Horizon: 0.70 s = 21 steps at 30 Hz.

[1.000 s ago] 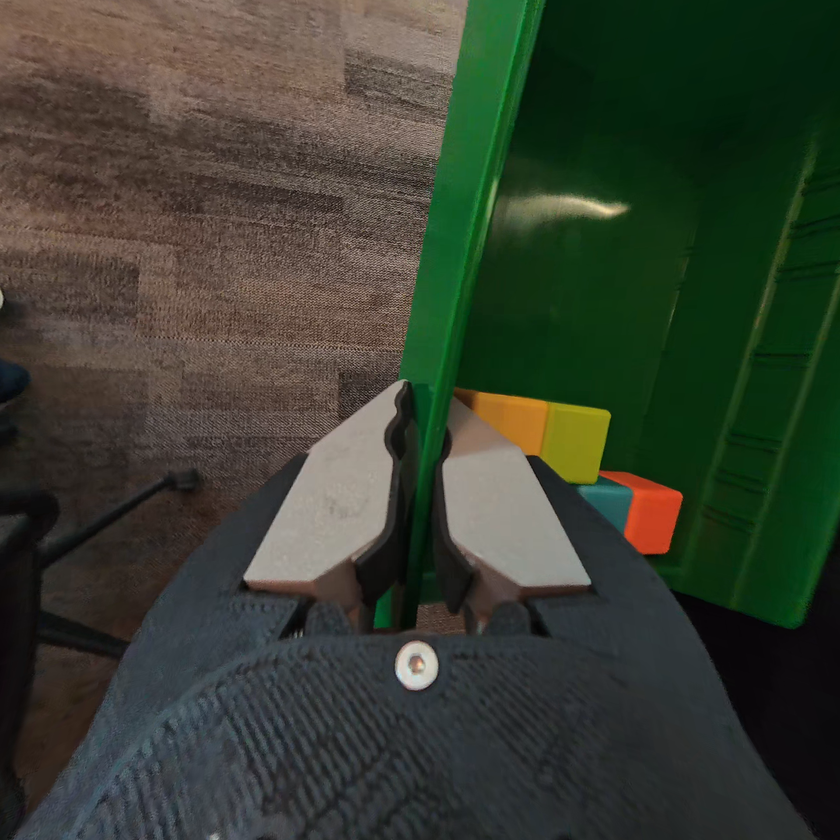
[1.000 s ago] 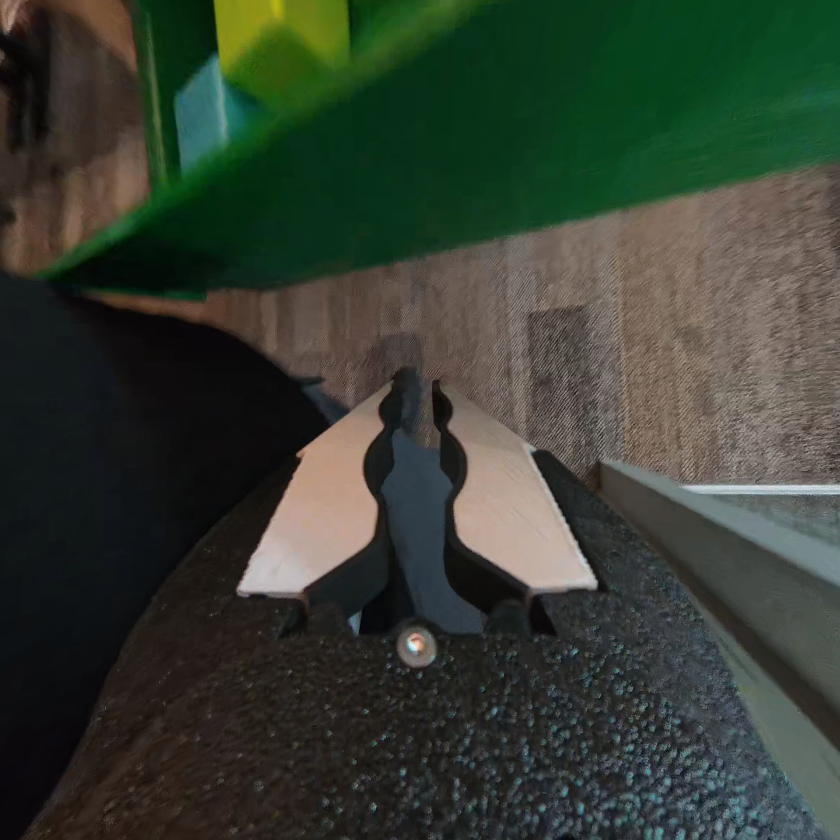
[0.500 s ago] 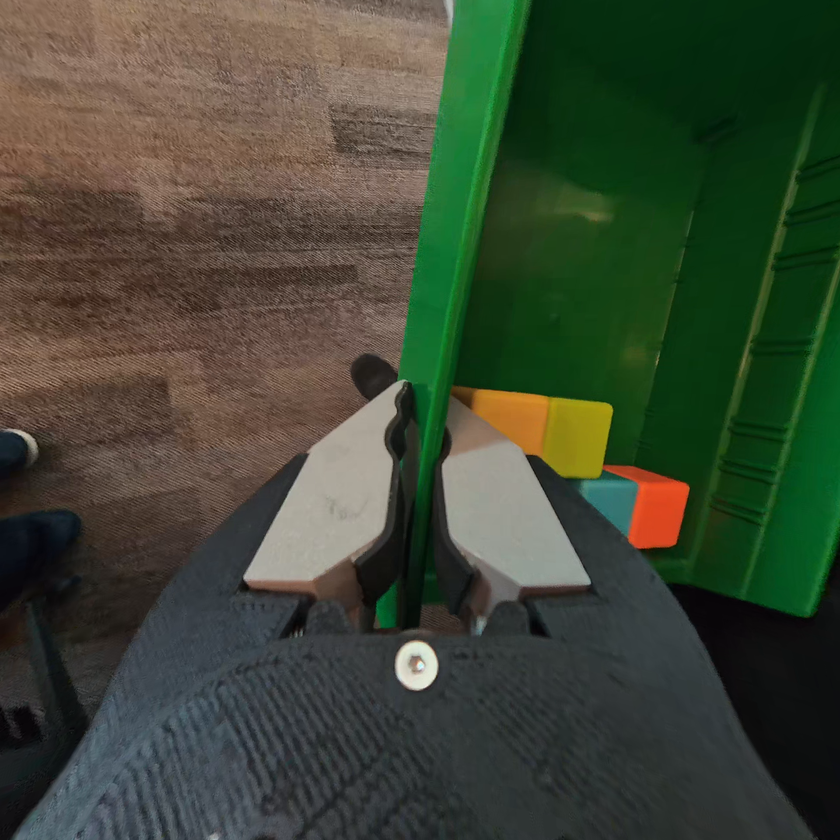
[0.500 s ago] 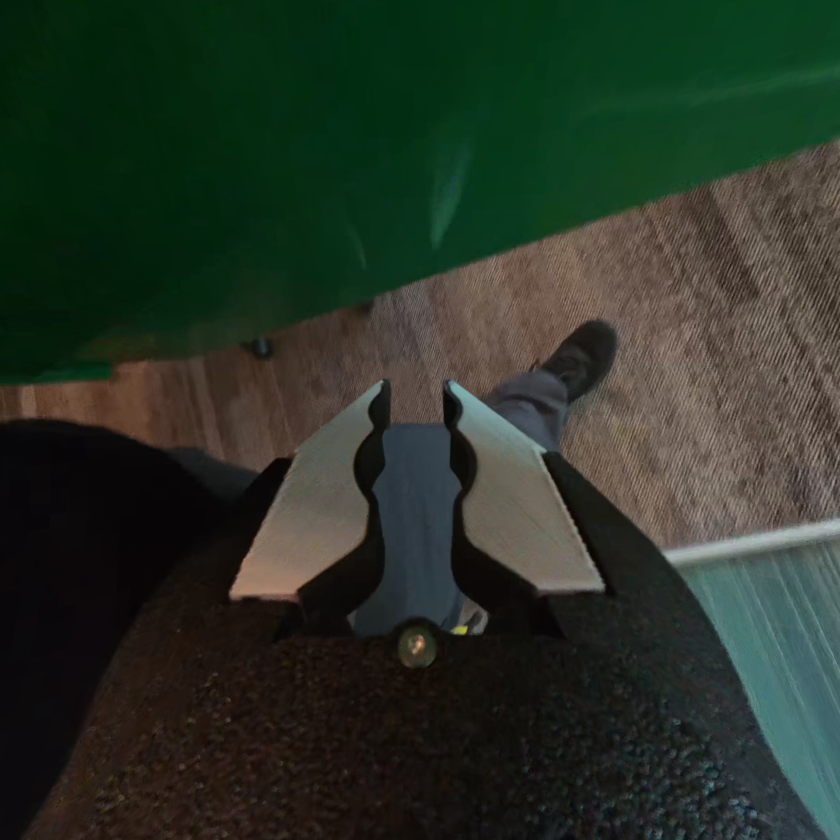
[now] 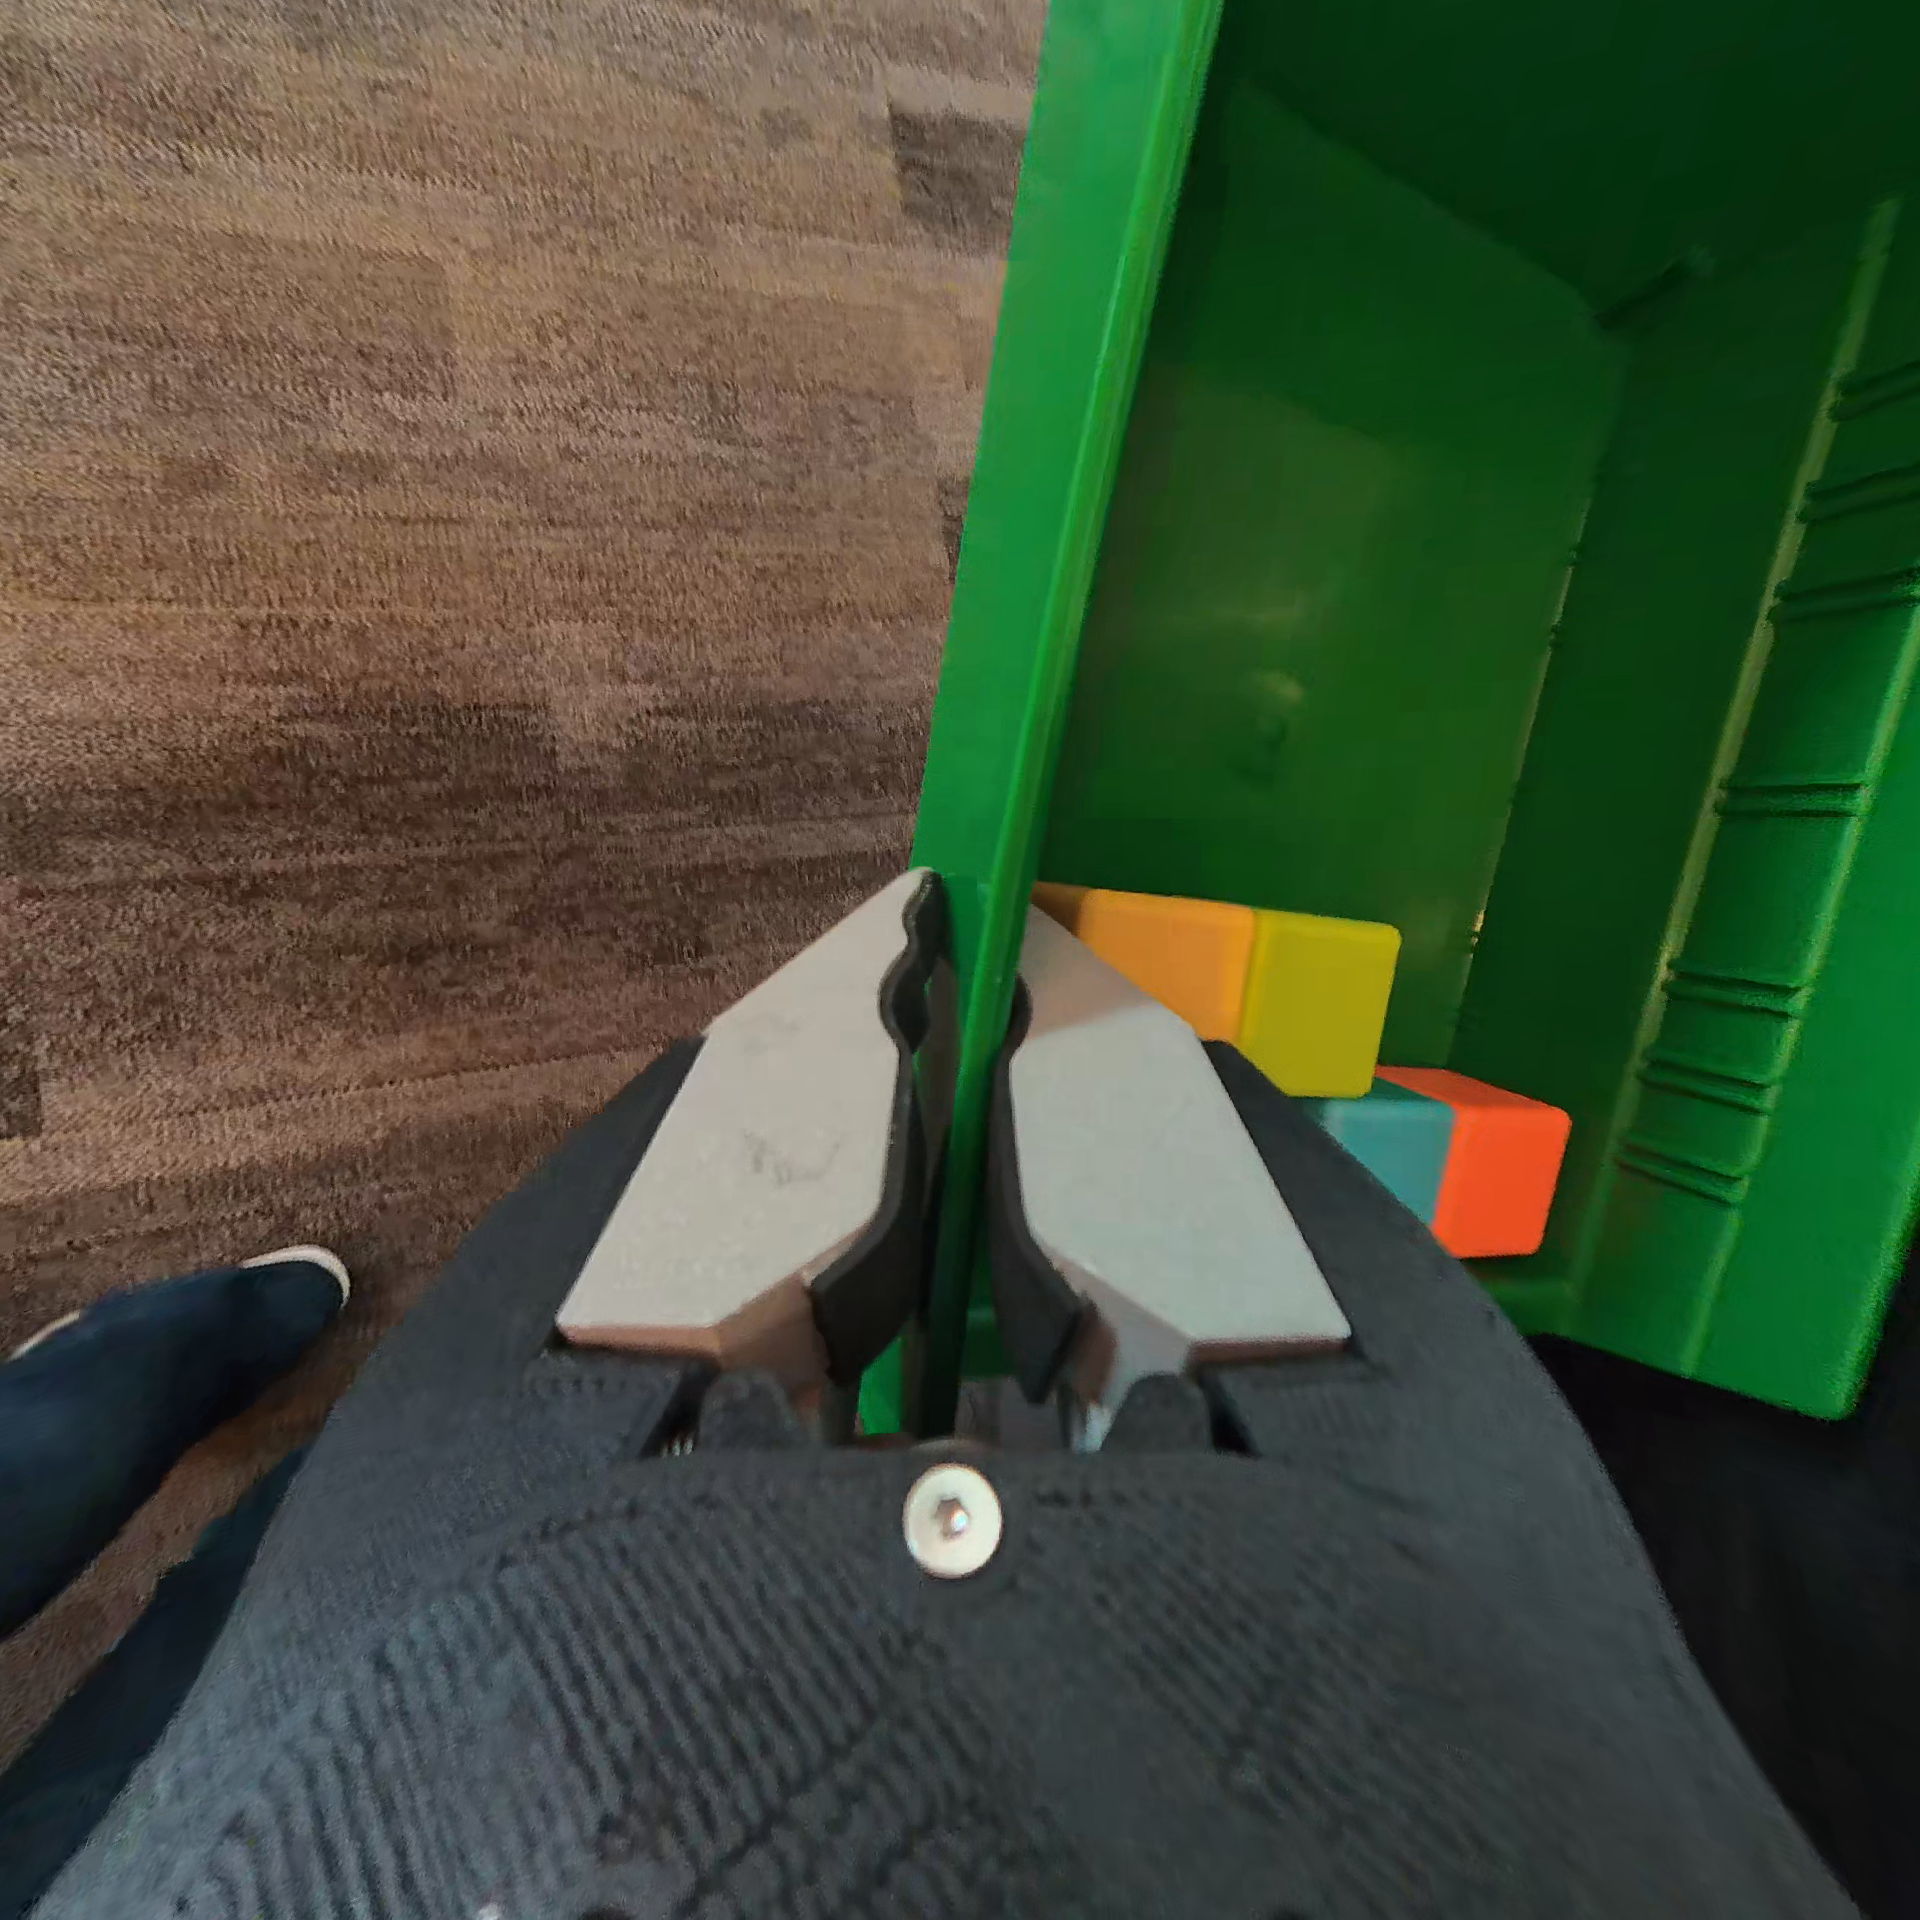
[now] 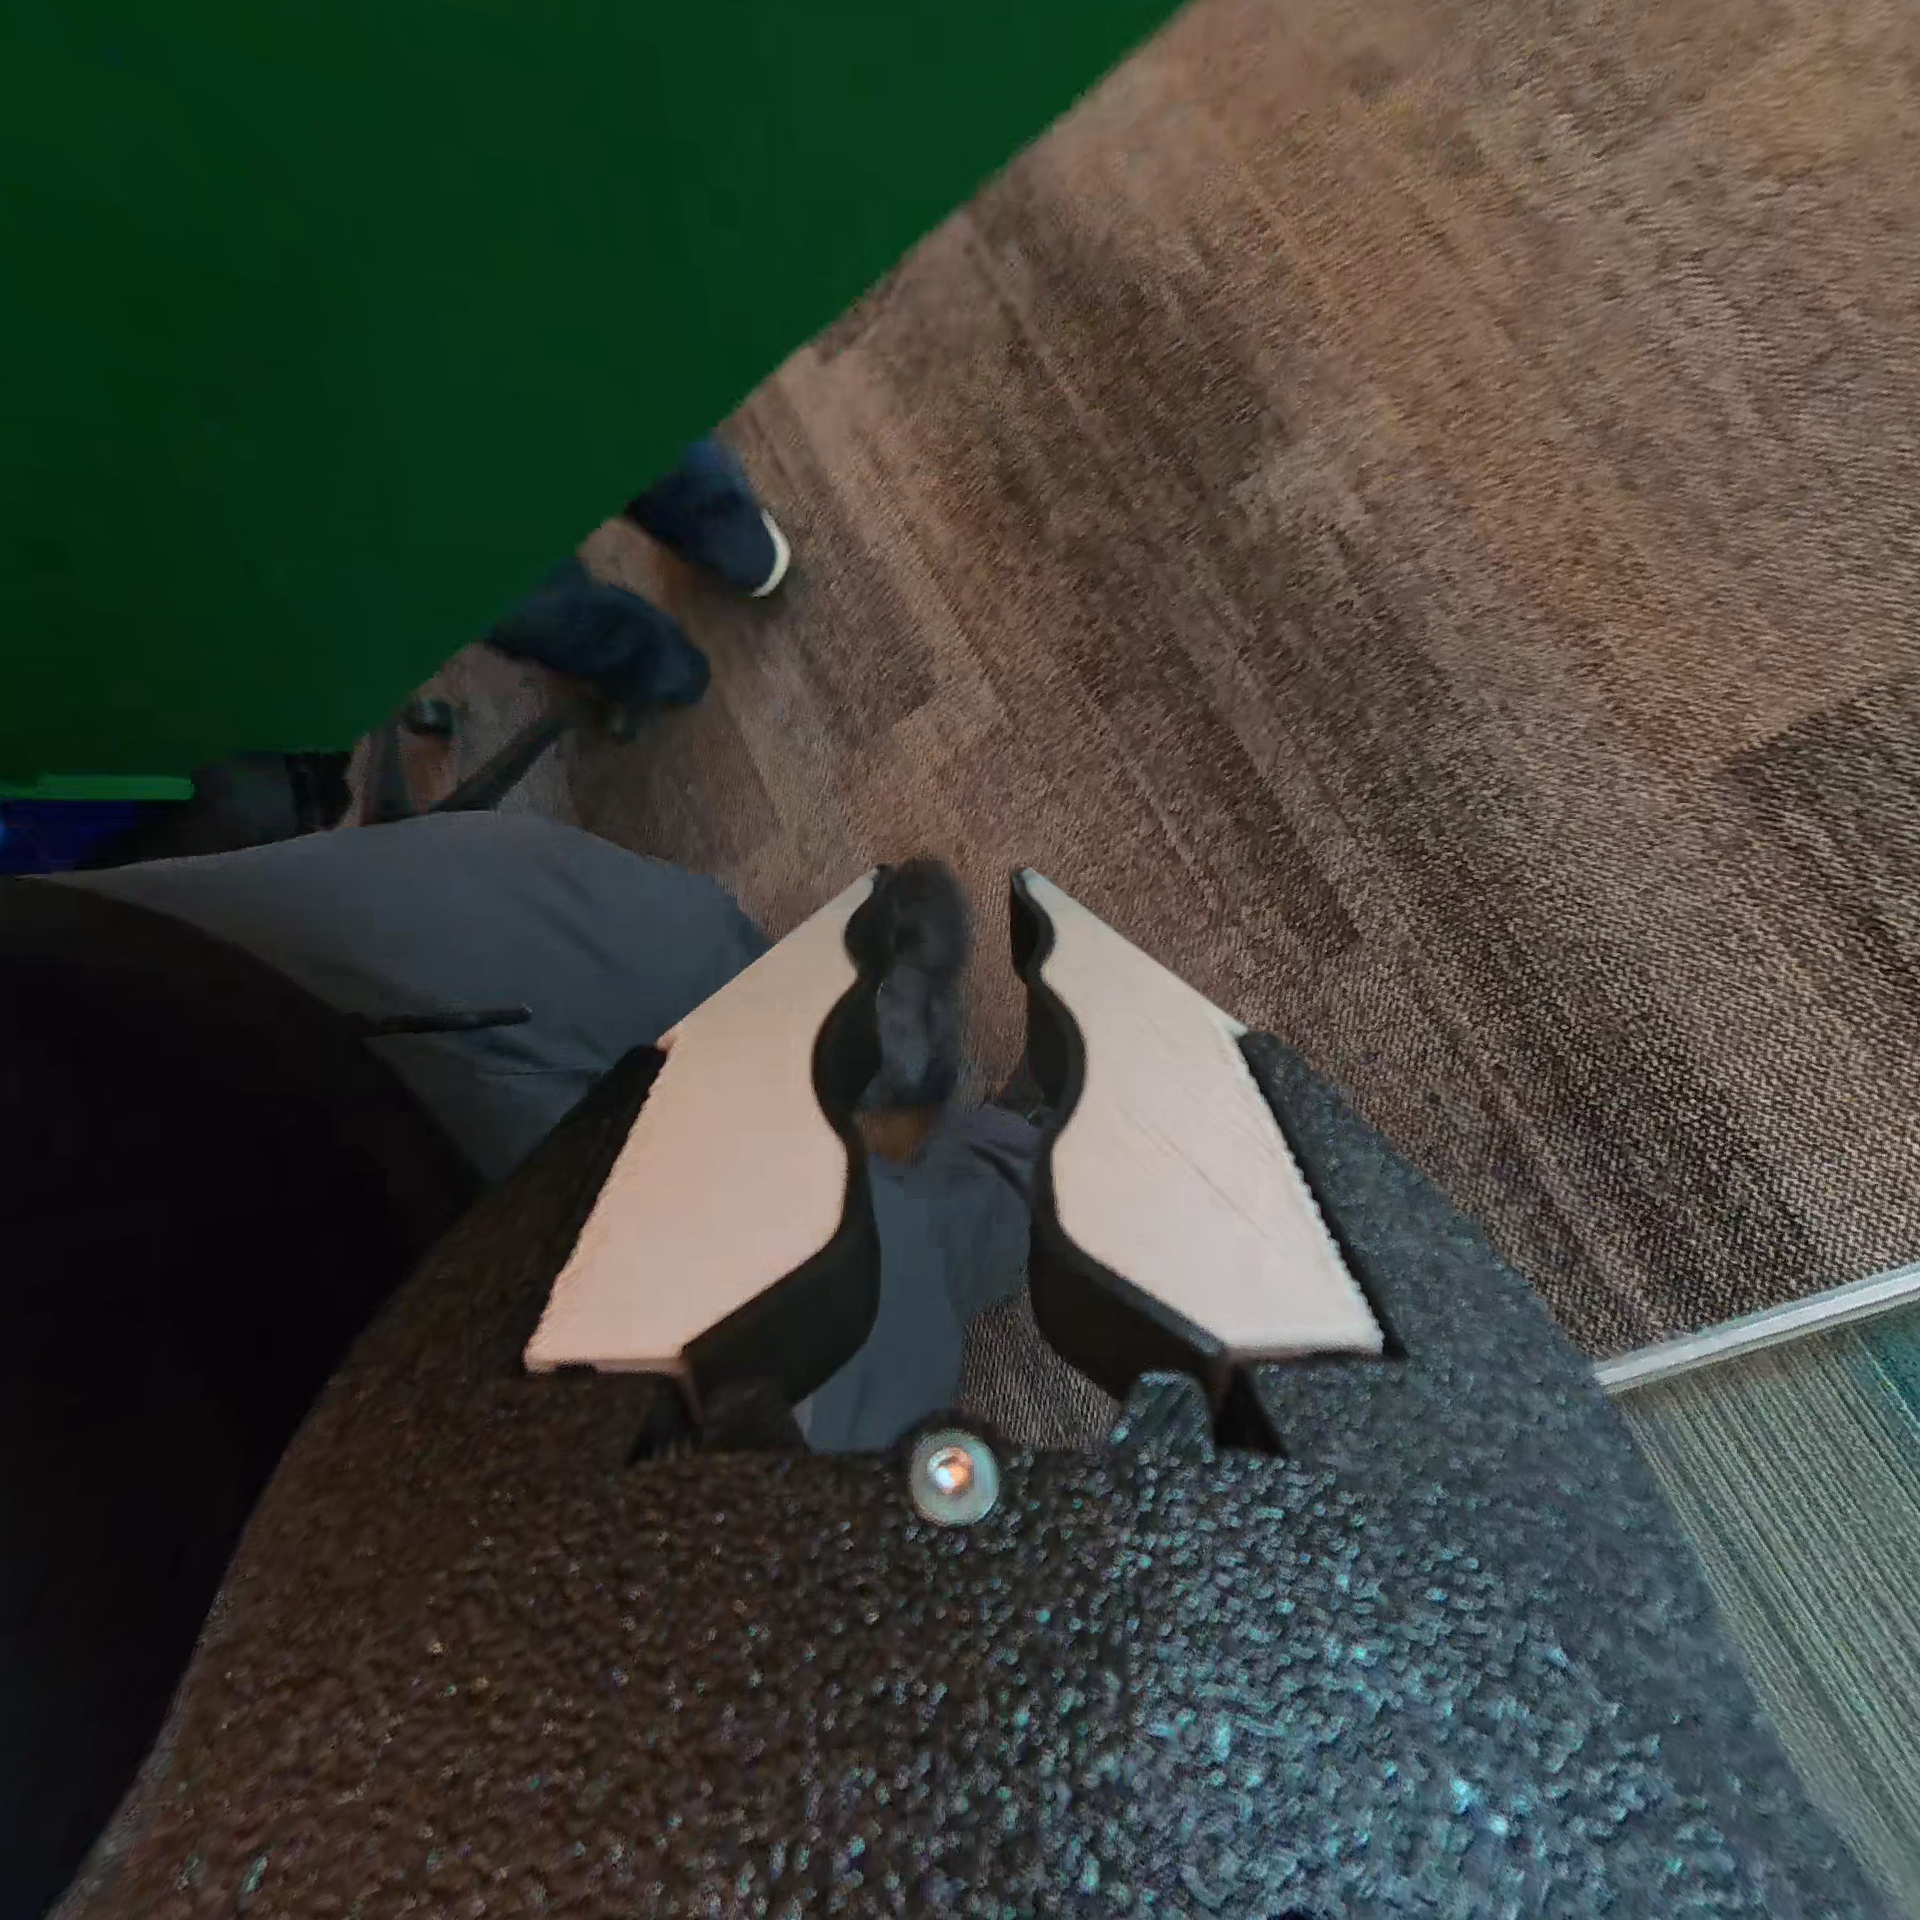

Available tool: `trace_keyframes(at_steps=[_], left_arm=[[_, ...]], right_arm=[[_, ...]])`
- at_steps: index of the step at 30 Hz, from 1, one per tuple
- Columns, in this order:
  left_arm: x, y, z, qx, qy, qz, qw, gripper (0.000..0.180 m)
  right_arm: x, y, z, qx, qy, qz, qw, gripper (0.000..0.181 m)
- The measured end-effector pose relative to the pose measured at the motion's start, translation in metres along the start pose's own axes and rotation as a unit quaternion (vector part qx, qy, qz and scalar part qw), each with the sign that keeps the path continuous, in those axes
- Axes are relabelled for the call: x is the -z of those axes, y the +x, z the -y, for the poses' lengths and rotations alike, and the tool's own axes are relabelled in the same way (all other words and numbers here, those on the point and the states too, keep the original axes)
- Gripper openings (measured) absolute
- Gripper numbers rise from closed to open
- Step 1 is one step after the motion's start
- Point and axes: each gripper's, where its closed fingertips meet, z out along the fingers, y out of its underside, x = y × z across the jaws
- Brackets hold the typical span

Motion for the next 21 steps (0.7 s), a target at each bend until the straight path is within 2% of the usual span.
trace_keyframes(at_steps=[8, 13, 21], left_arm=[[-0.063, -0.151, 0.111, 0.019, 0.013, -0.041, 0.999, 0.004], [-0.079, -0.256, 0.18, 0.019, 0.007, -0.048, 0.999, 0.004], [-0.051, -0.457, 0.275, 0.065, 0.029, 0.019, 0.997, 0.005]], right_arm=[[-0.079, 0.089, 0.144, -0.029, 0.001, -0.031, 0.999, 0.022], [-0.132, 0.116, 0.279, -0.067, -0.001, -0.026, 0.997, 0.022], [-0.247, 0.141, 0.498, 0.008, 0.011, 0.004, 1.0, 0.022]])
